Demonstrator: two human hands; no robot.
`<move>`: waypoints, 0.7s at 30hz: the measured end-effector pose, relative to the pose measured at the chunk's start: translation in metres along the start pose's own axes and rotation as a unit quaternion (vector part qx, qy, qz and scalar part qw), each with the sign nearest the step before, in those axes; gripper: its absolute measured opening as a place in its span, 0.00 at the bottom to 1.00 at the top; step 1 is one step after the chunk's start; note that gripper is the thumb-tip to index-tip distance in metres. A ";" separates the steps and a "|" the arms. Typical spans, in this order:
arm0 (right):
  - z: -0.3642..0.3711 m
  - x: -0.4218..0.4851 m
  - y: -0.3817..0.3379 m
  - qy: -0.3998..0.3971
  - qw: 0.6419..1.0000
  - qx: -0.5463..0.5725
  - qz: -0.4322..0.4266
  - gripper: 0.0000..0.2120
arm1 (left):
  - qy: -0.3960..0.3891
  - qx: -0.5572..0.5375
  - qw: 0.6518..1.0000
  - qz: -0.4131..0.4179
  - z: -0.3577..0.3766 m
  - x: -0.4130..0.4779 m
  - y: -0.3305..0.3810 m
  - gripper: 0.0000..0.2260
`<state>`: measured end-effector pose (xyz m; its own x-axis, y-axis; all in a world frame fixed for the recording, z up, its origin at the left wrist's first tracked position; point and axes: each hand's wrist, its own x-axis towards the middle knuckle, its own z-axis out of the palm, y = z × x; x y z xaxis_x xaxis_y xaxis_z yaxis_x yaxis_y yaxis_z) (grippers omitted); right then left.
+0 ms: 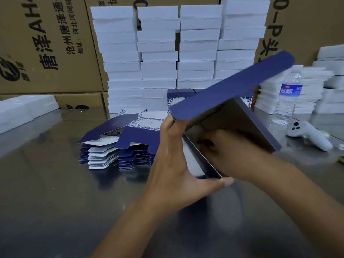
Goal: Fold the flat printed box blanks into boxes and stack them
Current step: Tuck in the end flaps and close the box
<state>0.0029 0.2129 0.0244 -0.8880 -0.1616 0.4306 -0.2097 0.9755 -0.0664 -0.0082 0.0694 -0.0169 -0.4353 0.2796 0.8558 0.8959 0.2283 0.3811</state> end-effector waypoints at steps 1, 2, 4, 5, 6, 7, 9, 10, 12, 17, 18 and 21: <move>-0.003 -0.003 0.000 0.049 0.997 0.050 -0.020 0.11 | 0.001 -0.003 1.000 -0.016 -0.001 0.000 -0.001 0.49; -0.007 -0.007 0.000 0.094 0.990 0.101 -0.033 0.12 | 0.003 -0.004 0.999 -0.039 -0.001 0.000 -0.001 0.50; -0.011 -0.014 0.000 0.157 0.961 0.219 -0.057 0.15 | 0.014 0.000 0.996 -0.092 -0.001 -0.001 -0.002 0.52; -0.011 -0.018 0.000 0.170 0.938 0.294 -0.075 0.15 | 0.020 0.003 0.993 -0.113 -0.001 -0.001 -0.003 0.53; -0.009 -0.022 -0.001 0.178 0.914 0.351 -0.094 0.15 | 0.024 0.009 0.992 -0.126 -0.001 -0.001 -0.003 0.54; -0.007 -0.027 -0.001 0.189 0.901 0.374 -0.116 0.16 | 0.026 0.014 0.991 -0.132 -0.001 -0.001 -0.003 0.54; 0.004 -0.034 0.000 0.227 0.906 0.324 -0.152 0.17 | 0.028 0.019 0.990 -0.136 0.000 -0.002 -0.003 0.52; 0.010 -0.036 0.002 0.246 0.914 0.280 -0.158 0.15 | 0.030 0.017 0.990 -0.137 0.000 -0.003 -0.002 0.51; 0.022 -0.038 0.006 0.295 0.920 0.202 -0.158 0.12 | 0.032 0.009 0.990 -0.137 0.000 -0.003 -0.002 0.49; 0.036 -0.046 0.008 0.379 0.894 0.206 -0.125 0.18 | 0.032 -0.015 0.991 -0.128 0.002 -0.003 -0.004 0.50; 0.035 -0.047 0.006 0.384 0.887 0.230 -0.113 0.19 | 0.037 -0.016 0.992 -0.121 0.002 -0.003 -0.004 0.48; 0.033 -0.046 0.006 0.409 0.877 0.235 -0.087 0.16 | 0.064 -0.006 0.992 -0.112 0.003 -0.005 -0.005 0.36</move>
<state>0.0295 0.2209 -0.0254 -0.2742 0.0468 0.9605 -0.6297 0.7462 -0.2161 -0.0109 0.0697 -0.0246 -0.6099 0.1027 0.7858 0.7788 0.2606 0.5705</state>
